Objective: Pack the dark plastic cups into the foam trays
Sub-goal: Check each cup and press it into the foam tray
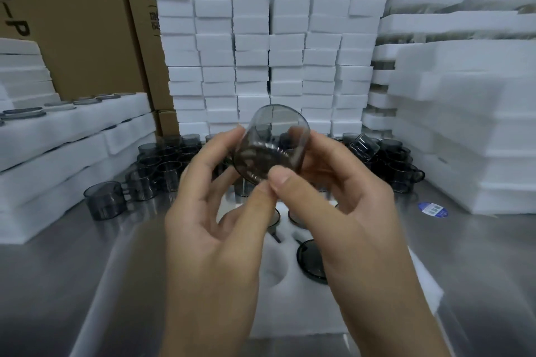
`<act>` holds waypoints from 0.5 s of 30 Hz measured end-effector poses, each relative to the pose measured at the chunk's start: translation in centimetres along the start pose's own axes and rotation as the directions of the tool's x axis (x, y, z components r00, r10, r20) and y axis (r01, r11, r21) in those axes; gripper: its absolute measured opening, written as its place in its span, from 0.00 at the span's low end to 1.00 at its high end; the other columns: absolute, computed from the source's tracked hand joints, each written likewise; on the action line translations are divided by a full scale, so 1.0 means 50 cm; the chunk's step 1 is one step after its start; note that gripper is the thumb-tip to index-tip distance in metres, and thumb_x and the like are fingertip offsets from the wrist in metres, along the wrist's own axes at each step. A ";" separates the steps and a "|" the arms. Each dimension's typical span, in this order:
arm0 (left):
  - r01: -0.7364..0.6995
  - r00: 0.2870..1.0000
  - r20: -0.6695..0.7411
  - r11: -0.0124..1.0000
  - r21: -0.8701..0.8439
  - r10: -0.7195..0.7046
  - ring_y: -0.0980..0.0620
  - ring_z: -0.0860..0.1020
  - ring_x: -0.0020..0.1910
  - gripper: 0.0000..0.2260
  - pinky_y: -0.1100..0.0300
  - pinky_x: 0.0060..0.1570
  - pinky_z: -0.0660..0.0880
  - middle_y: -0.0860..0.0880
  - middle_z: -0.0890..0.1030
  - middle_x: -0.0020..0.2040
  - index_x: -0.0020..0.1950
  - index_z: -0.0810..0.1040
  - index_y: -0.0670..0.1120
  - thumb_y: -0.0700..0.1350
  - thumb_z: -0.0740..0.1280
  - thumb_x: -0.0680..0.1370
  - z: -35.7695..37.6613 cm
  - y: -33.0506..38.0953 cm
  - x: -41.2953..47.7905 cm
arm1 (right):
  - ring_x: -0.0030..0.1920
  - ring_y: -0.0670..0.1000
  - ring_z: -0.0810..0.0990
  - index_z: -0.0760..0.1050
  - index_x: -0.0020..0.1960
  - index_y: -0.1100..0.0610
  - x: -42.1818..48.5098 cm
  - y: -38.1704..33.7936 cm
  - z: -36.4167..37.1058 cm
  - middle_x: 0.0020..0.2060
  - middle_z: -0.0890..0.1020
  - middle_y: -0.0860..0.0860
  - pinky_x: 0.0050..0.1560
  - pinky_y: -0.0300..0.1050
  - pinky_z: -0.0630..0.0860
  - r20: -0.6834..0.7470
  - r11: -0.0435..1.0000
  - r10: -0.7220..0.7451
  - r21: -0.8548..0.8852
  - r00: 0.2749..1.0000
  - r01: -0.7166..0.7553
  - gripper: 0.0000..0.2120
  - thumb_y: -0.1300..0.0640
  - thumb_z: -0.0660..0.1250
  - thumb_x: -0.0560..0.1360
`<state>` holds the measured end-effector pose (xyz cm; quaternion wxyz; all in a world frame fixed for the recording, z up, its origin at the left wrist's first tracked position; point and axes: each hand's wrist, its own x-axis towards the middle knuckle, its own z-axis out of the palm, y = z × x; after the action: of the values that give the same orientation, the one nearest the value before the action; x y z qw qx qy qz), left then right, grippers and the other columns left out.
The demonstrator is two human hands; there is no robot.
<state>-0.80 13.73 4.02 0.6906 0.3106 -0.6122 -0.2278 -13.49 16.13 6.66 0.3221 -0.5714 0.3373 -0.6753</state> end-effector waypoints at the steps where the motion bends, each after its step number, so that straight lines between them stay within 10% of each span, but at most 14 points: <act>1: 0.005 1.000 -0.010 0.999 -0.047 -0.005 0.42 0.78 0.73 0.26 0.33 0.71 0.73 0.45 0.82 0.71 0.72 0.79 0.52 0.34 0.78 0.78 0.000 -0.002 -0.001 | 0.57 0.44 0.84 0.84 0.63 0.41 0.000 0.001 -0.002 0.57 0.84 0.48 0.50 0.44 0.83 -0.016 0.997 -0.039 -0.070 0.999 0.038 0.22 0.50 0.76 0.69; 9: 0.008 1.000 0.006 1.000 -0.002 -0.008 0.50 0.85 0.63 0.34 0.39 0.58 0.82 0.53 0.86 0.62 0.64 0.80 0.70 0.33 0.81 0.73 0.011 0.002 0.005 | 0.64 0.40 0.78 0.78 0.66 0.31 0.005 -0.026 -0.027 0.58 0.77 0.37 0.55 0.41 0.82 0.108 0.915 -0.169 -0.351 0.980 0.197 0.33 0.59 0.68 0.68; 15: 0.022 0.995 0.100 0.992 -0.126 -0.010 0.54 0.85 0.62 0.31 0.64 0.51 0.82 0.58 0.87 0.61 0.74 0.76 0.66 0.53 0.81 0.72 0.011 0.017 0.015 | 0.67 0.41 0.78 0.77 0.69 0.35 0.015 -0.037 -0.057 0.64 0.81 0.38 0.60 0.47 0.80 0.152 0.929 -0.103 -0.338 0.983 0.150 0.31 0.65 0.71 0.75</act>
<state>-1.31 13.74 5.20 0.6760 0.2592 -0.6274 -0.2868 -16.49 16.83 8.27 0.1933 -0.6830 0.3918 -0.5854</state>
